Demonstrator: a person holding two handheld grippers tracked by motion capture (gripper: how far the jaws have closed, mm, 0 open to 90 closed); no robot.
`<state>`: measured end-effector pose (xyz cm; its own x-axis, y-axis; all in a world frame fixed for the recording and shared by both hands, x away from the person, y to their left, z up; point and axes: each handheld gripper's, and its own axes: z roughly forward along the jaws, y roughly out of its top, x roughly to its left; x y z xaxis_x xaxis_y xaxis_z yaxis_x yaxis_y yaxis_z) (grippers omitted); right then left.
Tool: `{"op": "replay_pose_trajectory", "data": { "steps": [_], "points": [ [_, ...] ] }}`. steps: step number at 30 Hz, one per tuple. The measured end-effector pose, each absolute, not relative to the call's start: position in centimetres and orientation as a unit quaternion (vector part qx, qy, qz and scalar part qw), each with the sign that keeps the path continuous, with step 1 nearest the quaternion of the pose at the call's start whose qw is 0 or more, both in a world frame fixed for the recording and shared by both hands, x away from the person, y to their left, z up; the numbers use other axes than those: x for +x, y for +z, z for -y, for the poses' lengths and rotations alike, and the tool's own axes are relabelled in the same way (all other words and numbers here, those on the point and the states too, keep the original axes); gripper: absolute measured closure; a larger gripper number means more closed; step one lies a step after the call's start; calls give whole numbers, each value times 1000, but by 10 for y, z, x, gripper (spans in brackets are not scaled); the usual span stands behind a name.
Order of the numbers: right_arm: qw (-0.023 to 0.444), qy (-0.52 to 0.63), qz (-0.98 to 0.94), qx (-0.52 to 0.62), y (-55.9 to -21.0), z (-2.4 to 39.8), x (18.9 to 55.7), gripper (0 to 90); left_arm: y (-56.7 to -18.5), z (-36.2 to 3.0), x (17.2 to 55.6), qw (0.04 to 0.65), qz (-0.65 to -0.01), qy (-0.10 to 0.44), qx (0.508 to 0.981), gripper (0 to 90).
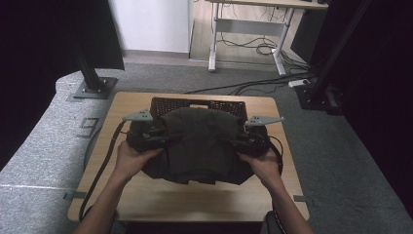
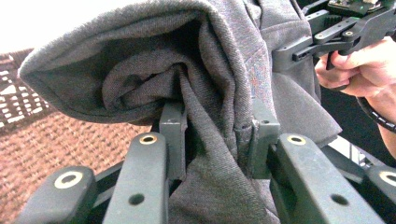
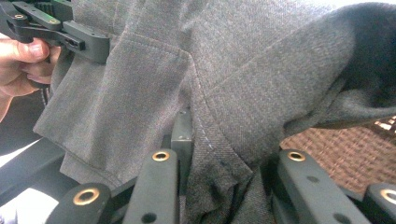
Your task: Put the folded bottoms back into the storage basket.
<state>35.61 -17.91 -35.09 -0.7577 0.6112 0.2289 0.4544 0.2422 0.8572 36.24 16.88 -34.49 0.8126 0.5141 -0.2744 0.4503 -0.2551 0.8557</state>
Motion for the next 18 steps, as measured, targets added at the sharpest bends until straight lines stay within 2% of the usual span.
{"op": "replay_pose_trajectory", "data": {
  "steps": [18],
  "points": [
    [111,518,-777,339,-330,173,404,691,-328,-174,414,547,-303,37,779,665]
  ]
}}
